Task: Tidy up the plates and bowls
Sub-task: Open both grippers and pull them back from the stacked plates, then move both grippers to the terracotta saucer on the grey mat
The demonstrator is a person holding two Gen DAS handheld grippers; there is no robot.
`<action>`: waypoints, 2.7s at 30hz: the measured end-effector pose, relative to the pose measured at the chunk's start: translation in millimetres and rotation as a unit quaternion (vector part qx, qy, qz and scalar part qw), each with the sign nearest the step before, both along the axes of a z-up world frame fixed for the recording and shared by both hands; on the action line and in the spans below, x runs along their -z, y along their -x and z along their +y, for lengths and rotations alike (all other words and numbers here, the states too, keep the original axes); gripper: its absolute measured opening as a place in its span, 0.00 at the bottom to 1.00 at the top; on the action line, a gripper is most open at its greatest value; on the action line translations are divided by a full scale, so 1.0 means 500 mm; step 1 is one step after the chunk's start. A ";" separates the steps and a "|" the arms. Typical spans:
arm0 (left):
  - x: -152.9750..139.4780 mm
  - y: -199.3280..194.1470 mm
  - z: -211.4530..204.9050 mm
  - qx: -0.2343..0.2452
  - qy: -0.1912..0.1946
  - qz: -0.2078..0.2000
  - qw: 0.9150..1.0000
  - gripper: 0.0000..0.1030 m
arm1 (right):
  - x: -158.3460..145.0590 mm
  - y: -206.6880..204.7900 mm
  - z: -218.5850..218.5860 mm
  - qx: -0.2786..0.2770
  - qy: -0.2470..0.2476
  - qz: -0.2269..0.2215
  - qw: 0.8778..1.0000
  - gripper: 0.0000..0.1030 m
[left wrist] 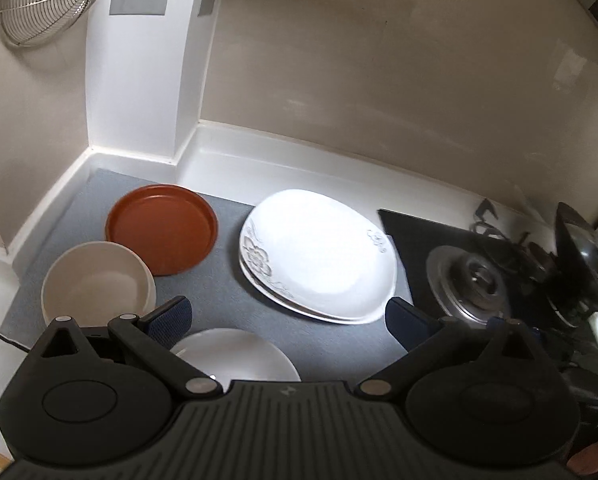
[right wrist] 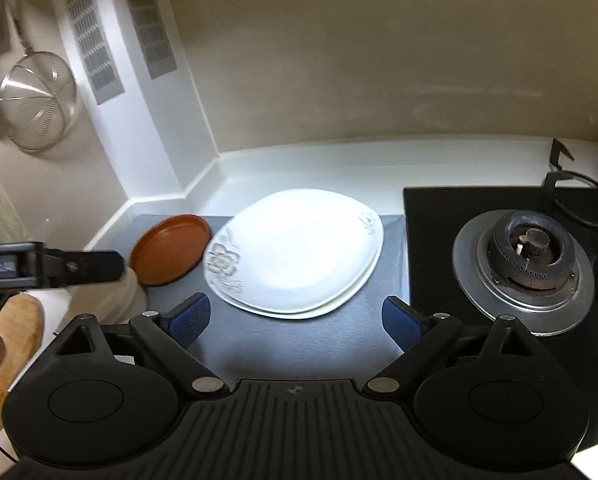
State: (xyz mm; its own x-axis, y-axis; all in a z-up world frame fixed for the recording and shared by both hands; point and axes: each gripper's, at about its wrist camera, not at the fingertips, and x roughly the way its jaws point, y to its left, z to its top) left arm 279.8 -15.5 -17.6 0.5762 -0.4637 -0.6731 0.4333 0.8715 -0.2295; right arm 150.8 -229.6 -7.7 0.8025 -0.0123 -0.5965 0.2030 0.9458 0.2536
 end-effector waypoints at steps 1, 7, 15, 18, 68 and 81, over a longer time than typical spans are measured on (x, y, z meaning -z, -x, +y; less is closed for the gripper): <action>-0.005 0.003 0.003 0.003 0.000 -0.001 1.000 1.00 | -0.009 0.007 0.011 0.001 0.007 -0.005 1.000 0.91; -0.029 0.029 0.035 0.020 -0.002 -0.025 0.999 1.00 | -0.044 0.034 0.053 0.015 0.029 -0.023 0.999 0.92; -0.052 0.041 0.079 0.040 -0.001 -0.046 0.998 1.00 | -0.082 0.056 0.116 0.019 0.054 -0.041 0.998 0.93; -0.062 0.039 0.102 0.056 0.006 -0.049 0.997 1.00 | -0.090 0.047 0.142 0.018 0.065 -0.038 0.997 0.93; 0.170 -0.486 0.112 -0.178 -0.144 0.145 0.962 1.00 | 0.045 -0.580 0.166 -0.156 0.129 0.070 0.977 0.95; 0.222 -0.529 0.142 -0.190 -0.155 0.193 0.950 1.00 | 0.120 -0.669 0.198 -0.207 0.123 0.131 0.962 0.95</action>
